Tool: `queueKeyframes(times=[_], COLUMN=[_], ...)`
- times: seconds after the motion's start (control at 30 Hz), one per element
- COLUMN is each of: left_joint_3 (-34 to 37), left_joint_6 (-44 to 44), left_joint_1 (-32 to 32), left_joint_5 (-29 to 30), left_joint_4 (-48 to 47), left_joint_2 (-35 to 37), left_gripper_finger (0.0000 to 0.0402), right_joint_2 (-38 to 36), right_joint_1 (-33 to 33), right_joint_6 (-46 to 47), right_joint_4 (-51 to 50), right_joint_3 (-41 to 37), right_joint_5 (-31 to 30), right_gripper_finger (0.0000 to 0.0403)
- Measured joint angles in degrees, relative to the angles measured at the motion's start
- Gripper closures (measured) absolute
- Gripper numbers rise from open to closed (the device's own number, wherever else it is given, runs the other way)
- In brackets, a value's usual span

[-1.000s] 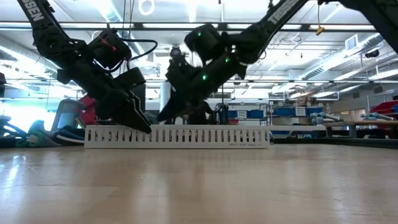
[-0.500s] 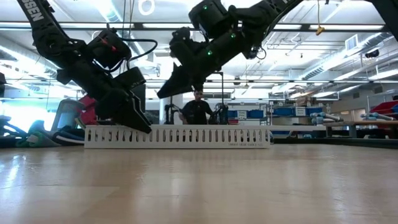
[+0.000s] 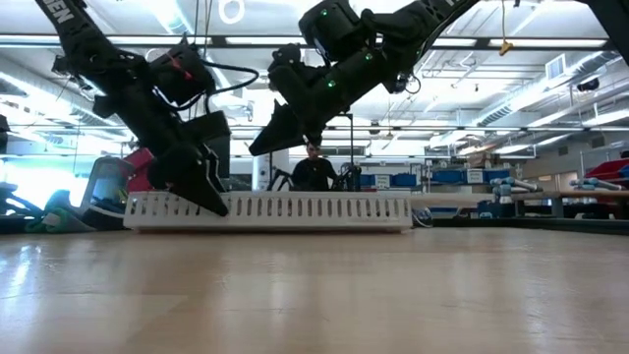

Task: Ziptie cables
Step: Close the white cable duct

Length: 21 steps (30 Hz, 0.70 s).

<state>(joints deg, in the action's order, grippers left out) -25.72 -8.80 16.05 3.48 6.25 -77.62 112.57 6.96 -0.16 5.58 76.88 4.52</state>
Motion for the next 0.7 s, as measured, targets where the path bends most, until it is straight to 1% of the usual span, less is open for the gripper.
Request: queueKeyframes(times=[0.07, 0.2, 0.27, 0.4, 0.5, 0.53, 0.6, 0.7], left_joint_3=[-0.9, -3.4, -4.4, -5.6, -6.5, -7.0, -7.8, -8.8], left_joint_6=[0.1, 0.3, 0.5, 2.2, 3.6, 3.7, 3.7, 4.4], left_joint_1=[0.0, -0.1, -0.1, -1.7, -3.0, -3.4, -4.0, -4.3], left_joint_5=[1.0, 5.2, 6.4, 4.9, 0.3, -0.1, 1.4, 5.8], left_joint_4=[-4.2, -11.3, -13.4, -15.8, -17.0, -18.0, -19.8, -22.3], left_joint_2=[0.7, 1.2, 1.2, 1.2, 1.2, 1.2, 1.2, 1.2], left_gripper_finger=[0.0098, 0.0099, 0.0099, 0.0099, 0.0099, 0.0099, 0.0099, 0.0099], right_joint_2=[0.0, 0.0, 0.0, 0.0, 0.0, 0.0, 0.0, 0.0], right_joint_1=[0.0, 0.0, 0.0, -0.1, -0.2, -0.2, -0.2, -0.3], right_joint_6=[0.0, 0.1, 0.2, 0.3, 0.3, 0.3, 0.3, 0.3], right_joint_4=[0.0, 0.0, -0.2, -0.3, -0.4, -0.5, -0.5, -0.6], right_joint_3=[0.0, 0.0, 0.0, 0.0, 0.0, 0.0, 0.0, 0.0], right_joint_5=[0.0, 0.0, 0.0, 0.0, 0.0, 0.0, 0.0, 0.0], right_gripper_finger=[0.0403, 0.0403, 0.0403, 0.0403, 0.0403, 0.0403, 0.0403, 0.0403])
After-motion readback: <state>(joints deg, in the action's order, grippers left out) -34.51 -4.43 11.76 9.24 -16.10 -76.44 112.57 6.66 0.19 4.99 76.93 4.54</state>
